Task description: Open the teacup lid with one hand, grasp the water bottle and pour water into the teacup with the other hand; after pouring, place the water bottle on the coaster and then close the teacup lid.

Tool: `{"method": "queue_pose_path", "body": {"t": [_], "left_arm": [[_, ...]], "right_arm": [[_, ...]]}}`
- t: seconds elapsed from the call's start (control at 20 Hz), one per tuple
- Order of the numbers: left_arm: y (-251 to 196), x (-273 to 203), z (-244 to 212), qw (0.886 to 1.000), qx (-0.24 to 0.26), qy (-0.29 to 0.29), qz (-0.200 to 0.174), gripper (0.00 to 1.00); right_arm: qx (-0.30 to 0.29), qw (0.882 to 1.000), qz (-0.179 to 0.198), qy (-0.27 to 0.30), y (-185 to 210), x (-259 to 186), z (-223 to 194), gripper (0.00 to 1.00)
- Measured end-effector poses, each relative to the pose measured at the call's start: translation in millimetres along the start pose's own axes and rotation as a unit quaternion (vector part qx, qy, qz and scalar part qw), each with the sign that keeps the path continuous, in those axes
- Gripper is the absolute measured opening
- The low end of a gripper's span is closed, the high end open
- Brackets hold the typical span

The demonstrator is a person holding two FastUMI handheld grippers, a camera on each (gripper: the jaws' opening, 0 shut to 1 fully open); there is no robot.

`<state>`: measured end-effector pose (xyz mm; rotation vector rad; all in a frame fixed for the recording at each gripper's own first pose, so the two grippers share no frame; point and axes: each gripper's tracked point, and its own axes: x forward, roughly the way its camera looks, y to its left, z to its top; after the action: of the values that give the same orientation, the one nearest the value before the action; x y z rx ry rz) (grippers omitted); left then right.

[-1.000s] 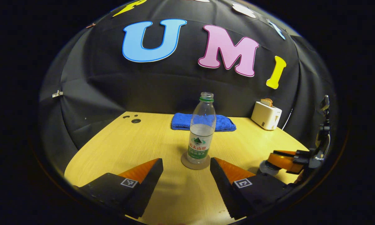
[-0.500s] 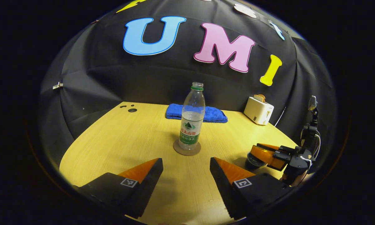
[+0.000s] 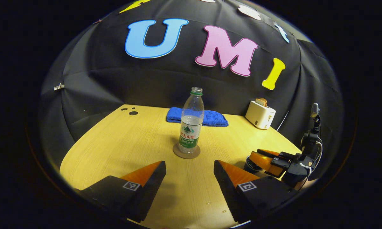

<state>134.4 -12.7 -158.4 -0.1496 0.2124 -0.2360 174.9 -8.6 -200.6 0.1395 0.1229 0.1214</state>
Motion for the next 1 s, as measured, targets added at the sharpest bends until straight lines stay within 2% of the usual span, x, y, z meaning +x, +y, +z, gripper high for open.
{"method": "queue_pose_path", "body": {"t": [0.15, 0.2, 0.25, 0.3, 0.45, 0.5, 0.55, 0.85, 1.0], "left_arm": [[-5, -5, 6, 1.000, 0.005, -0.004, 0.002, 0.95], [-8, -8, 10, 1.000, 0.006, -0.006, 0.002, 0.95], [-10, -11, 17, 1.000, 0.006, -0.008, 0.002, 0.95], [-12, -16, 26, 1.000, 0.009, -0.013, 0.005, 0.95], [-12, -33, 64, 0.999, 0.024, -0.040, 0.026, 0.95], [-11, -40, 73, 0.998, 0.029, -0.045, 0.035, 0.95], [-12, -46, 80, 0.997, 0.034, -0.045, 0.044, 0.95], [-25, -106, 128, 0.992, 0.058, -0.081, 0.083, 0.95], [-35, -145, 147, 0.988, 0.062, -0.110, 0.091, 0.95]], "right_arm": [[-0.001, 1.000, -0.004, -0.014, -1, -10, 19, 0.57], [0.000, 1.000, -0.005, -0.016, -2, -15, 26, 0.72], [0.003, 1.000, -0.010, -0.016, -3, -22, 33, 0.72], [0.009, 1.000, -0.010, -0.016, -3, -27, 40, 0.89], [0.003, 0.999, -0.029, -0.021, -10, -53, 68, 0.90], [-0.003, 0.999, -0.039, -0.021, -13, -62, 76, 0.97], [-0.010, 0.999, -0.047, -0.023, -16, -73, 86, 0.99], [-0.021, 0.996, -0.078, -0.029, -29, -145, 145, 0.99], [-0.010, 0.997, -0.070, -0.034, -18, -177, 171, 0.98]]}}
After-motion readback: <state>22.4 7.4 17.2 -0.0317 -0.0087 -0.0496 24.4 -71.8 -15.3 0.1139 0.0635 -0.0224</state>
